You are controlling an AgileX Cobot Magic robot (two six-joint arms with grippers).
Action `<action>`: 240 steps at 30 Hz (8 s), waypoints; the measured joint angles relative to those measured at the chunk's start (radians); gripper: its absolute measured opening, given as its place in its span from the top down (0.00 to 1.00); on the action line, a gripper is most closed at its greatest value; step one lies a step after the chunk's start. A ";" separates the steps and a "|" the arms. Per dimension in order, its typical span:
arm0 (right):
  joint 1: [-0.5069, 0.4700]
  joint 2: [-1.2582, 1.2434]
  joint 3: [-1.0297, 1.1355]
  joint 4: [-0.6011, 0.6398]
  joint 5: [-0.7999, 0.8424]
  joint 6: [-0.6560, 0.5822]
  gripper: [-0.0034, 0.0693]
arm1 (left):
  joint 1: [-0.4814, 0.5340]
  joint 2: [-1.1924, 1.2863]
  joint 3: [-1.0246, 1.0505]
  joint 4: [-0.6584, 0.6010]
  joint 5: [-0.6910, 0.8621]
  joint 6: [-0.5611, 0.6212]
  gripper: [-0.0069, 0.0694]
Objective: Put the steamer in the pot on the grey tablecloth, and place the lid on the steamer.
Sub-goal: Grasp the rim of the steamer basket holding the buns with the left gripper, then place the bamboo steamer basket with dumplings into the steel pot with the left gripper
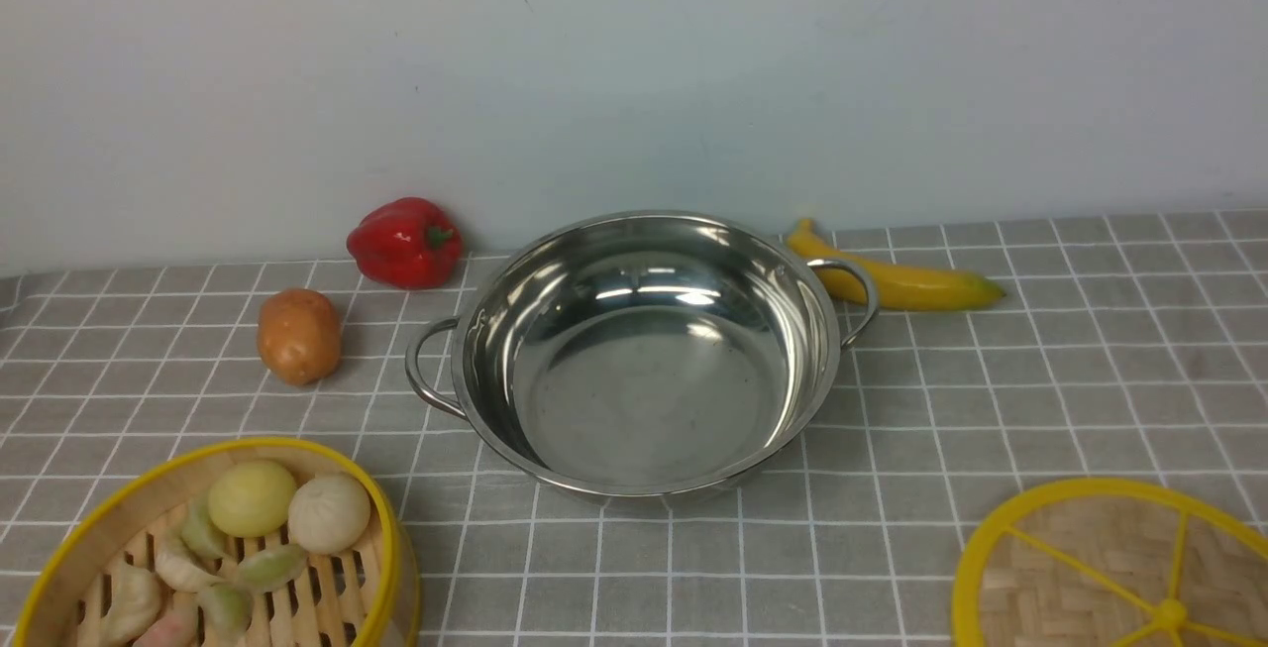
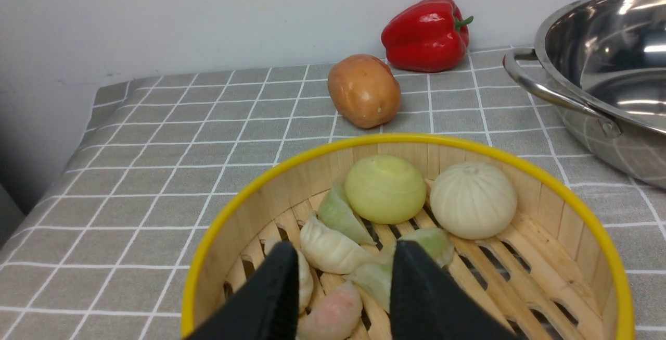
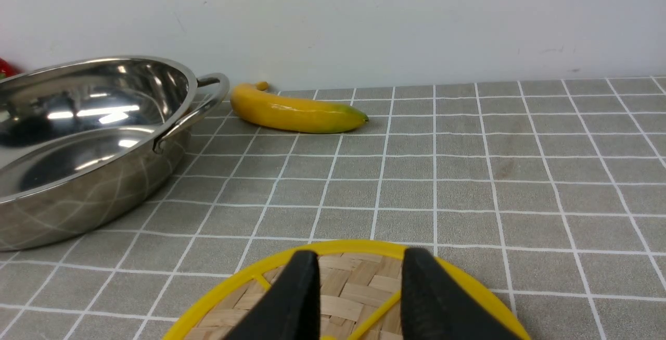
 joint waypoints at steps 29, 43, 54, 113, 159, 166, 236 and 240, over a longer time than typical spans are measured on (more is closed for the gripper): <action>0.000 0.000 0.000 0.000 0.000 0.000 0.62 | 0.000 0.000 0.000 0.000 0.000 0.000 0.59; 0.000 0.000 0.000 0.000 0.000 0.000 0.62 | 0.000 0.000 0.000 0.000 0.000 0.000 0.59; 0.000 0.000 0.000 0.003 0.000 0.000 0.62 | 0.000 0.000 0.000 0.000 0.000 0.000 0.59; 0.000 0.000 0.000 0.003 0.000 0.000 0.62 | 0.000 0.752 -0.718 -0.399 0.701 0.516 0.59; 0.000 0.000 0.000 0.003 0.000 0.000 0.62 | -0.239 1.511 -0.759 -0.293 0.533 0.418 0.45; 0.000 0.000 0.000 0.003 0.000 0.000 0.62 | -0.239 1.574 -0.759 -0.293 0.511 0.418 0.45; 0.000 0.000 0.000 -0.001 0.000 0.000 0.62 | -0.613 2.015 -1.707 -0.135 0.902 0.901 0.85; 0.000 0.000 0.000 -0.001 0.000 0.000 0.62 | -0.615 2.028 -1.707 -0.135 0.889 0.901 0.85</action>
